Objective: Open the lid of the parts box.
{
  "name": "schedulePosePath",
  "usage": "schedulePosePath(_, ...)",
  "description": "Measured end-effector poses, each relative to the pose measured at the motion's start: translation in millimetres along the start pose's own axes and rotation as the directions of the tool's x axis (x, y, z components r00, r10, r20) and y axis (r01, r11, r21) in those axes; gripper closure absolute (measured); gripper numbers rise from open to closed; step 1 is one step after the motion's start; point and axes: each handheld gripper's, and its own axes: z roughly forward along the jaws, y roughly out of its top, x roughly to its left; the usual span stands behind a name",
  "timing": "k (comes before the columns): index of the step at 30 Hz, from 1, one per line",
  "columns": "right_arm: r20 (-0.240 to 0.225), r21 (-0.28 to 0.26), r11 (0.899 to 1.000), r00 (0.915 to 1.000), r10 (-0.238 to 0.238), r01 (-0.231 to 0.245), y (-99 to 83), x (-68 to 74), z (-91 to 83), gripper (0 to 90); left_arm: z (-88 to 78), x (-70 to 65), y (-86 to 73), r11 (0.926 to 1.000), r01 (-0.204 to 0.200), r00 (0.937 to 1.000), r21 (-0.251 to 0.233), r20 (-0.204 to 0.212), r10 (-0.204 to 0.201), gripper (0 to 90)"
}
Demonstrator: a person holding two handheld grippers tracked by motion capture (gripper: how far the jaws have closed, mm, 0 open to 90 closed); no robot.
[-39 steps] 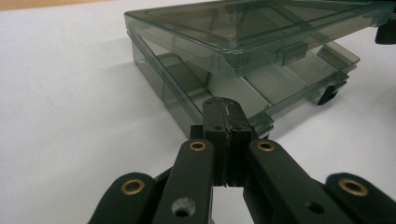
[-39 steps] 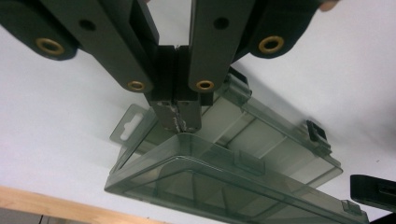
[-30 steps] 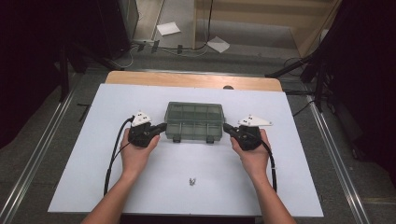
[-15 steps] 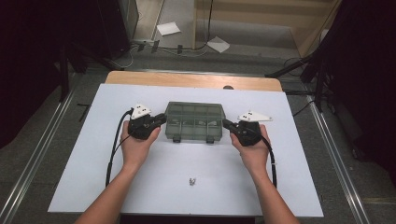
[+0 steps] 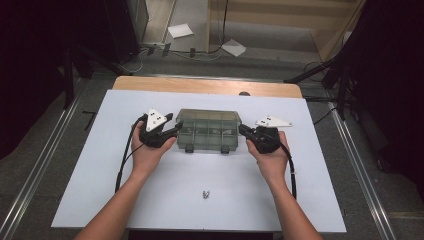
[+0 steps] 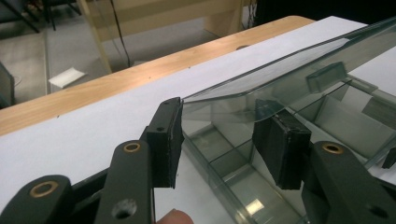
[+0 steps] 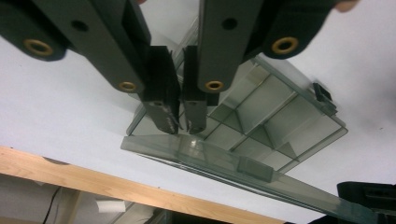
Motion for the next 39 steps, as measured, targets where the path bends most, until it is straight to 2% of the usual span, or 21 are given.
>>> schedulePosePath(3,0.014,-0.001,1.0,0.9998,0.011,-0.011,0.4,-2.6,1.3,77.2,0.9,-0.7,1.7,0.9998,-0.014,0.9998,-0.017,0.014,0.014,54.5)
schedulePosePath(4,0.017,-0.003,1.0,0.9997,0.015,-0.015,0.9,-3.2,1.5,74.9,1.4,-1.5,2.3,0.9993,-0.032,0.9993,-0.02,0.019,0.032,54.9)
schedulePosePath(5,0.028,-0.007,1.0,0.9996,0.007,-0.006,1.6,-4.2,2.3,74.3,1.4,-1.5,2.3,0.9993,-0.032,0.9993,-0.02,0.019,0.032,58.3)
schedulePosePath(9,0.026,-0.018,1.0,0.9996,-0.005,0.006,3.8,-4.9,4.3,72.0,3.4,-1.3,3.7,0.9989,-0.044,0.999,-0.02,0.011,0.044,60.6)
schedulePosePath(11,0.02,-0.031,0.999,0.9993,-0.031,0.031,6.4,-4.8,6.7,70.6,4.6,0.6,4.4,0.9991,-0.034,0.9994,-0.024,0.006,0.034,64.2)
schedulePosePath(17,0.019,-0.055,0.998,0.9989,-0.043,0.044,12.2,-6.9,10.9,73.4,6.6,4.0,7.9,0.9991,-0.035,0.9994,-0.025,-0.001,0.035,69.8)
schedulePosePath(19,0.017,-0.068,0.997,0.9996,-0.024,0.025,13.9,-8.8,11.6,75.2,6.9,5.9,10.6,0.9989,-0.036,0.9994,-0.029,0.001,0.036,71.4)
schedulePosePath(25,0.028,-0.087,0.996,0.9994,-0.021,0.024,21.8,-13.1,15.2,76.2,10.8,11.7,16.7,0.9996,-0.018,0.9998,-0.021,0.0,0.018,75.9)
schedulePosePath(27,0.027,-0.084,0.996,0.9995,-0.017,0.02,23.5,-13.0,15.7,76.2,12.6,14.0,17.9,0.9998,-0.007,1.0,-0.019,0.002,0.007,76.8)
schedulePosePath(31,0.059,-0.087,0.996,0.9978,-0.031,0.036,31.7,-14.3,20.9,77.5,14.9,17.7,22.5,0.9999,-0.004,1.0,-0.016,0.003,0.004,77.5)
schedulePosePath(39,0.071,-0.083,0.996,0.9974,-0.015,0.021,40.0,-18.8,25.9,79.3,22.6,25.0,29.0,0.9995,0.025,0.9996,-0.017,0.016,-0.024,78.3)
